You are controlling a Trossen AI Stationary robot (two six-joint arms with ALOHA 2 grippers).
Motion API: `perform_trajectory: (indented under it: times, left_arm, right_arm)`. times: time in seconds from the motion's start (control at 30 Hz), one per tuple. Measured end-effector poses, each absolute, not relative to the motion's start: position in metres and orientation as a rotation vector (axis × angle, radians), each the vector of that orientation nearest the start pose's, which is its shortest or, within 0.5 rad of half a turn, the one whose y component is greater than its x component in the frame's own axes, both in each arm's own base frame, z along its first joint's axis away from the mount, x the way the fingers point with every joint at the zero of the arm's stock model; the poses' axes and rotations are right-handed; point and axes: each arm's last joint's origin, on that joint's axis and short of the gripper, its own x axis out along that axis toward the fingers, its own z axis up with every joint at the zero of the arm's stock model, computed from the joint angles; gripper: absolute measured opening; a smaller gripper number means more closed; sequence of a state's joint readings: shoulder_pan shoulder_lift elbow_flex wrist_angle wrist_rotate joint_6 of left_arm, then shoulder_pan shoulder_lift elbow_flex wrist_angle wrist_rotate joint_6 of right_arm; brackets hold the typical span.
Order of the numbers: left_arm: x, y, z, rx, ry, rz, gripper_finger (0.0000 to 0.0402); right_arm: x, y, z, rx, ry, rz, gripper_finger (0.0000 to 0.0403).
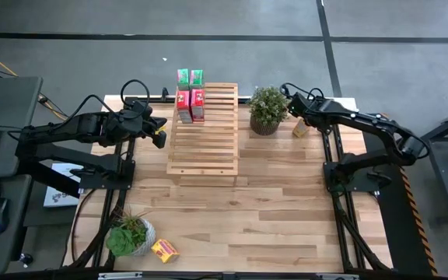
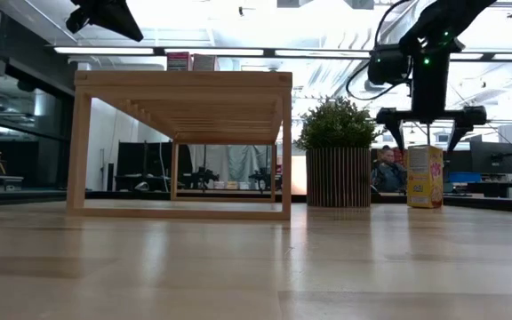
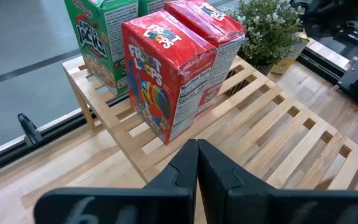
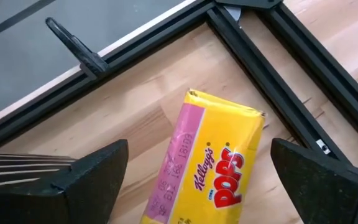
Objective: Stack cereal on shelf
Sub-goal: Put the top yellow cereal box on the shelf
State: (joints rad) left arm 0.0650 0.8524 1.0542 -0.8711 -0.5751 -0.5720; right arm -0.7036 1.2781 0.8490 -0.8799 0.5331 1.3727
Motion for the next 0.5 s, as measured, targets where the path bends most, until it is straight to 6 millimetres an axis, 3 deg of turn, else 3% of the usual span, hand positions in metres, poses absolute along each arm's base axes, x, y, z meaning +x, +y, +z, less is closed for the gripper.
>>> perform_trajectory:
  times: [0.17,0.5]
  left_arm:
    - [0.145,0.025,0.353,-0.361,0.46,0.78,0.0]
    - [0.145,0.025,0.353,-0.361,0.461,0.78,0.0]
  right_arm:
    - [0.158,-0.153,0.213,1.134,0.447,-1.837,0.0366]
    - [0.161,-0.154,0.206,1.159,0.482,-1.836,0.0278]
